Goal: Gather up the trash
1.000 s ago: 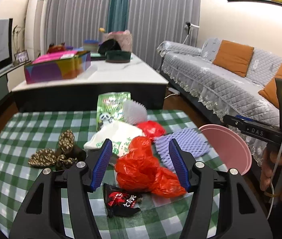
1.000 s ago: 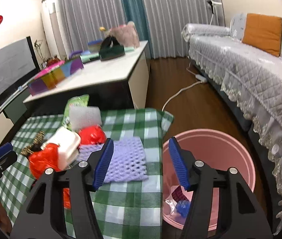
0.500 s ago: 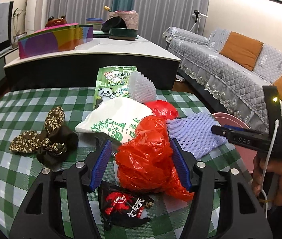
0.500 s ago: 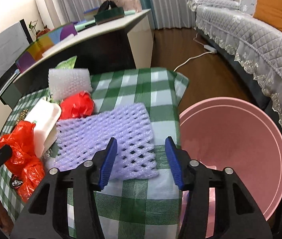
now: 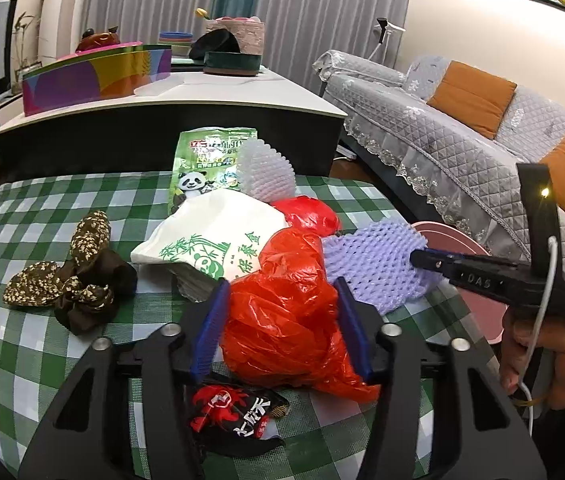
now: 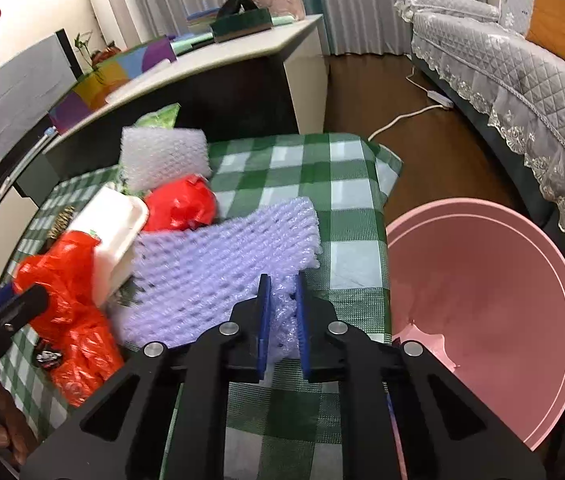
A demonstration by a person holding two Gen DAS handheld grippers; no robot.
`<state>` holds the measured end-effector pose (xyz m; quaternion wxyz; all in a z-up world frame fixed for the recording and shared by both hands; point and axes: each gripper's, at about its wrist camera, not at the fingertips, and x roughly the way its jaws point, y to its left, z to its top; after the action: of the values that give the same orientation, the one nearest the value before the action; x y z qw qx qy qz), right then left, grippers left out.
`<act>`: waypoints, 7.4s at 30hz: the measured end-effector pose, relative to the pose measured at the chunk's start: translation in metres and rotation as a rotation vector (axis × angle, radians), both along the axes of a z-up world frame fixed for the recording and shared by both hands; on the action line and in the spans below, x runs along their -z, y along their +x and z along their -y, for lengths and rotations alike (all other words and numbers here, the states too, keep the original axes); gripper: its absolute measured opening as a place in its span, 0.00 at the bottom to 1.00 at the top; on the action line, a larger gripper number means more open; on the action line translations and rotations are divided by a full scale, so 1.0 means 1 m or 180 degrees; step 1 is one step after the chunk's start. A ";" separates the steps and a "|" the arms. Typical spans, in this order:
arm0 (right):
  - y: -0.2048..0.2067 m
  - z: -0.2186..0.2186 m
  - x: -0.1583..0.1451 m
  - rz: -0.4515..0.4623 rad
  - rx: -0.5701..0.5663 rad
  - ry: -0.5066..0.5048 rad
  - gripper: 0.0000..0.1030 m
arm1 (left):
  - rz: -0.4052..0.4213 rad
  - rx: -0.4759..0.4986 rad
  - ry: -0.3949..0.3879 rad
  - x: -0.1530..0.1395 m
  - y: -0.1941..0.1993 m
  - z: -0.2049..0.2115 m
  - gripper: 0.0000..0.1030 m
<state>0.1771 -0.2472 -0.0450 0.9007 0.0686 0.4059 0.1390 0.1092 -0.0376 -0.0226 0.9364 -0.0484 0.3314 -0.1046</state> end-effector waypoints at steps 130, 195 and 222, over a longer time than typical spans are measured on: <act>-0.070 0.080 -0.116 0.1064 0.0603 -0.0348 0.43 | 0.0524 0.0471 0.0207 -0.089 -0.004 0.084 0.55; 0.065 -0.118 0.004 0.0070 -0.0628 -0.0567 0.79 | -0.0536 -0.0845 0.0074 0.027 0.052 -0.123 0.57; 0.023 -0.073 -0.055 0.0548 -0.0290 -0.0348 0.72 | -0.0090 -0.0809 0.0359 -0.015 0.027 -0.110 0.07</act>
<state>0.2002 -0.1747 0.0102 0.9274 -0.0114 0.3367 0.1628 0.1366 0.0723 -0.0073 0.9386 -0.0386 0.3411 0.0342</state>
